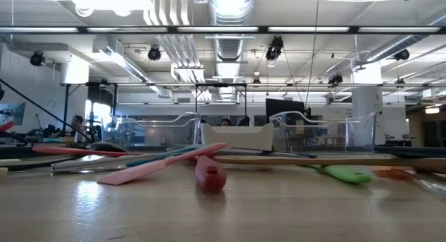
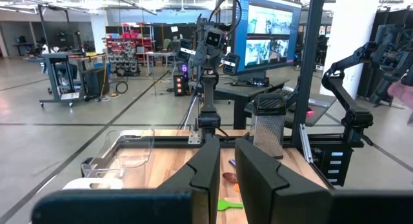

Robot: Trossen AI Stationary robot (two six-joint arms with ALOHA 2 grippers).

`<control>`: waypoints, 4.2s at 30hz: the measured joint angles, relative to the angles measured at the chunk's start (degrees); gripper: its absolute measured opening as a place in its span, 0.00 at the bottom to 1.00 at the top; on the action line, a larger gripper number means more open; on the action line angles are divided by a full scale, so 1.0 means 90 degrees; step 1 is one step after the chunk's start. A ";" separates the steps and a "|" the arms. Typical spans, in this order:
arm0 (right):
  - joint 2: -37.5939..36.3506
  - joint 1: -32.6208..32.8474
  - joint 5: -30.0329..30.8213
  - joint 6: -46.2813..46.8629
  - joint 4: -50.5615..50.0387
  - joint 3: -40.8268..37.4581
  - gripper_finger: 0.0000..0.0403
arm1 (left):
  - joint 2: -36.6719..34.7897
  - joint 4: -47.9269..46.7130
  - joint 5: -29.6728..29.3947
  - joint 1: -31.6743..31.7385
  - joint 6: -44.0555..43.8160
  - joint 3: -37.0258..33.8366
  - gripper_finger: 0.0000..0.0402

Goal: Pick & Place Kitchen Items
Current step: Put the purple table knife into the right transparent bin

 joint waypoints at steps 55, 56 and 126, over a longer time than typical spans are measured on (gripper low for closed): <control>0.4260 0.1824 0.0367 0.6107 -0.4161 0.1962 0.08 | 0.0000 0.0010 -0.0002 0.0000 0.0000 0.0000 0.14; 0.4414 0.1894 0.0352 0.6117 -0.4322 0.2021 0.08 | 0.0000 0.0010 -0.0002 0.0000 0.0000 0.0000 0.14; 0.7179 0.3541 0.0392 0.7459 -0.2006 -0.0097 0.38 | 0.0000 0.0007 0.0000 0.0000 0.0000 0.0000 0.14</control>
